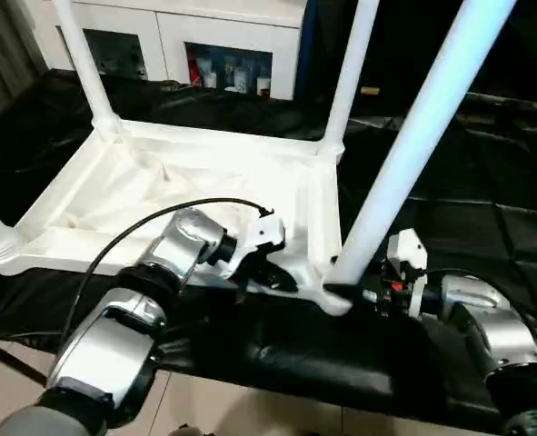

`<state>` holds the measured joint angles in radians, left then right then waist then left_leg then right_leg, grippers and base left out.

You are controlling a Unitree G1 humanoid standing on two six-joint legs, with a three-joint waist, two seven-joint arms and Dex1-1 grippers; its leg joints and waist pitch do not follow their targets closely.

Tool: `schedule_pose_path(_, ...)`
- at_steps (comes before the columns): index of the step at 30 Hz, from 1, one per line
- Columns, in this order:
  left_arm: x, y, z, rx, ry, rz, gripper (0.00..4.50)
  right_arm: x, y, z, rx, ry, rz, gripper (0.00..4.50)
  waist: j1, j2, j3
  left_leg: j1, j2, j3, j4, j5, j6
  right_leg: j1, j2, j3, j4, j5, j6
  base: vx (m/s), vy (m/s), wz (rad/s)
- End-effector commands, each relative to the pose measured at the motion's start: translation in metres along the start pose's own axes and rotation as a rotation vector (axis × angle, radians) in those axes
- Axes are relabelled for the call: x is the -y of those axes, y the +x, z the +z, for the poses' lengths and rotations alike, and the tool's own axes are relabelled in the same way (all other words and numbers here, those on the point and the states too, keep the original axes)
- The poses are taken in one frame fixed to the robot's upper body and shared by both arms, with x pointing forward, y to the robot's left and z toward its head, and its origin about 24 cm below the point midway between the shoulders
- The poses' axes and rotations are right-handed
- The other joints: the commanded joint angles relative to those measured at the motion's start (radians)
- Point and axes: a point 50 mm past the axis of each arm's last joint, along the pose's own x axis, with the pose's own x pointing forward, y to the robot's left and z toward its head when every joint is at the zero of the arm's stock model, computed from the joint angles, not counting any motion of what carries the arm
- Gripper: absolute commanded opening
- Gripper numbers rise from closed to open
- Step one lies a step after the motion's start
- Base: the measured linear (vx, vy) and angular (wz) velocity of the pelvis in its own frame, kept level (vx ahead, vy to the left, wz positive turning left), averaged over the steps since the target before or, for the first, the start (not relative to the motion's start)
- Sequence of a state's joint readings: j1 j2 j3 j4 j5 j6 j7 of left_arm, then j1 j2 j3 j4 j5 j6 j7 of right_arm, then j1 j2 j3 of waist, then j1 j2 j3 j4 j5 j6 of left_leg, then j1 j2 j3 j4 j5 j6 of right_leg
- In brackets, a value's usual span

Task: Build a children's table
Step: Rotate leg to tighten

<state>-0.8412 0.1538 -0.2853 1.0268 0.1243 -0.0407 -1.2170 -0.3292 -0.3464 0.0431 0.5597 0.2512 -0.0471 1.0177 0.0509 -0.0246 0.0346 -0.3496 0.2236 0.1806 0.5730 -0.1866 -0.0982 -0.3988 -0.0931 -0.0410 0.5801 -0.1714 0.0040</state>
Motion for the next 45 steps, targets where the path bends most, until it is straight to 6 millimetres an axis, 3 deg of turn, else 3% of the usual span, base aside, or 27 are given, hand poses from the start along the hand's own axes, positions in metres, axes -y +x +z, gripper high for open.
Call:
schedule_pose_path(1,-0.007,0.013,0.005,-0.001,-0.029,0.170,0.00,0.000,0.005,-0.036,-0.130,0.099,-0.170,2.15,-0.011,-0.003,-0.043,0.005,0.000,0.007,-0.070,-0.312,0.035,0.032,-0.032,0.016,-0.077,-0.377,-0.206,0.000,0.000,0.00)
schedule_pose_path(2,-0.008,0.015,0.006,-0.002,-0.034,0.205,0.00,0.000,0.007,-0.039,-0.131,0.112,-0.212,2.12,-0.018,-0.004,-0.042,0.004,-0.003,0.003,-0.073,-0.342,0.024,0.035,-0.031,0.011,-0.085,-0.442,-0.177,-0.051,0.007,-0.03)
schedule_pose_path(7,0.001,0.053,0.024,0.023,-0.061,0.290,0.00,0.004,0.047,-0.034,-0.062,0.285,-0.531,2.05,-0.040,0.005,-0.044,0.003,-0.007,-0.005,-0.076,-0.395,0.007,0.026,-0.027,0.008,-0.092,-0.481,-0.145,-0.010,0.001,-0.01)
schedule_pose_path(9,0.002,0.055,0.026,0.024,-0.053,0.283,0.00,0.003,0.050,-0.032,-0.059,0.290,-0.540,2.04,-0.049,0.001,-0.043,0.003,-0.010,-0.007,-0.075,-0.414,0.011,0.024,-0.025,0.004,-0.100,-0.507,-0.130,0.000,0.000,0.00)
schedule_pose_path(10,0.008,0.063,0.031,0.031,-0.026,0.228,0.00,-0.002,0.063,-0.021,-0.042,0.202,-0.492,2.04,-0.052,0.004,-0.042,0.006,-0.010,-0.007,-0.073,-0.431,0.019,0.020,-0.025,0.005,-0.106,-0.512,-0.128,0.000,0.000,0.00)
schedule_pose_path(12,0.010,0.065,0.033,0.033,-0.017,0.211,0.00,-0.004,0.067,-0.017,-0.037,0.163,-0.477,2.04,-0.053,0.002,-0.044,0.000,-0.011,-0.008,-0.074,-0.430,0.027,0.022,-0.026,0.005,-0.105,-0.509,-0.126,0.000,0.000,0.00)
schedule_pose_path(14,0.010,0.064,0.032,0.021,-0.007,0.196,0.00,-0.004,0.070,-0.011,-0.022,0.104,-0.453,2.74,-0.053,0.005,-0.043,0.001,-0.010,-0.007,-0.075,-0.433,0.034,0.020,-0.026,0.005,-0.106,-0.497,-0.132,0.000,0.000,0.00)
schedule_pose_path(20,0.006,0.053,0.024,-0.019,0.006,0.173,0.00,0.002,0.057,0.000,-0.012,0.011,-0.376,3.07,-0.050,0.003,-0.046,-0.005,-0.006,-0.006,-0.077,-0.400,0.042,0.027,-0.025,0.010,-0.093,-0.403,-0.167,0.000,0.000,0.00)
schedule_pose_path(23,0.005,0.045,0.019,-0.034,0.010,0.130,0.00,0.002,0.044,0.003,-0.003,-0.012,-0.260,3.07,-0.044,0.000,-0.049,-0.009,-0.004,0.001,-0.073,-0.344,0.074,0.035,-0.026,0.015,-0.082,-0.283,-0.206,0.000,0.000,0.00)
schedule_pose_path(25,0.004,0.036,0.014,-0.052,0.014,0.080,0.00,-0.005,0.029,0.005,-0.014,-0.053,-0.094,3.07,-0.039,-0.001,-0.051,-0.011,-0.002,0.001,-0.071,-0.309,0.093,0.042,-0.028,0.015,-0.079,-0.247,-0.217,0.000,0.000,0.00)
schedule_pose_path(27,0.003,0.026,0.009,-0.066,0.014,0.033,0.00,-0.008,0.016,0.008,-0.010,-0.048,0.012,3.07,-0.031,0.001,-0.054,-0.004,0.001,0.005,-0.064,-0.269,0.117,0.041,-0.029,0.019,-0.071,-0.167,-0.248,0.057,-0.014,0.08)
schedule_pose_path(29,0.003,0.021,0.007,-0.067,0.019,-0.007,0.00,-0.009,0.010,0.011,-0.006,-0.043,0.059,3.07,-0.028,0.001,-0.056,-0.014,0.001,0.003,-0.065,-0.203,0.134,0.052,-0.029,0.015,-0.060,-0.088,-0.271,0.000,0.000,0.00)
schedule_pose_path(33,0.007,0.006,0.002,-0.075,0.006,-0.157,0.00,-0.007,-0.004,0.012,-0.046,-0.056,0.141,3.07,-0.024,0.001,-0.056,-0.012,0.003,0.005,-0.063,-0.188,0.131,0.052,-0.030,0.016,-0.054,-0.076,-0.289,0.000,0.000,0.00)
schedule_pose_path(36,0.006,0.001,0.000,-0.095,-0.004,-0.172,0.00,-0.007,-0.008,0.011,-0.077,-0.076,0.153,3.07,-0.016,0.004,-0.055,-0.004,0.006,0.009,-0.062,-0.181,0.123,0.051,-0.027,0.017,-0.049,-0.031,-0.312,0.000,0.000,0.00)
schedule_pose_path(41,0.005,-0.006,-0.003,-0.113,-0.009,-0.192,0.00,-0.011,-0.011,0.011,-0.101,-0.059,0.195,3.07,-0.006,0.004,-0.052,-0.003,0.006,0.012,-0.063,-0.212,0.107,0.052,-0.029,0.017,-0.053,-0.091,-0.295,0.000,0.000,0.00)
schedule_pose_path(45,0.005,-0.009,-0.003,-0.112,-0.012,-0.204,0.00,-0.014,-0.010,0.011,-0.098,-0.046,0.215,2.79,-0.005,0.003,-0.052,-0.005,0.005,0.011,-0.064,-0.213,0.095,0.052,-0.030,0.017,-0.054,-0.117,-0.282,0.000,0.000,0.00)
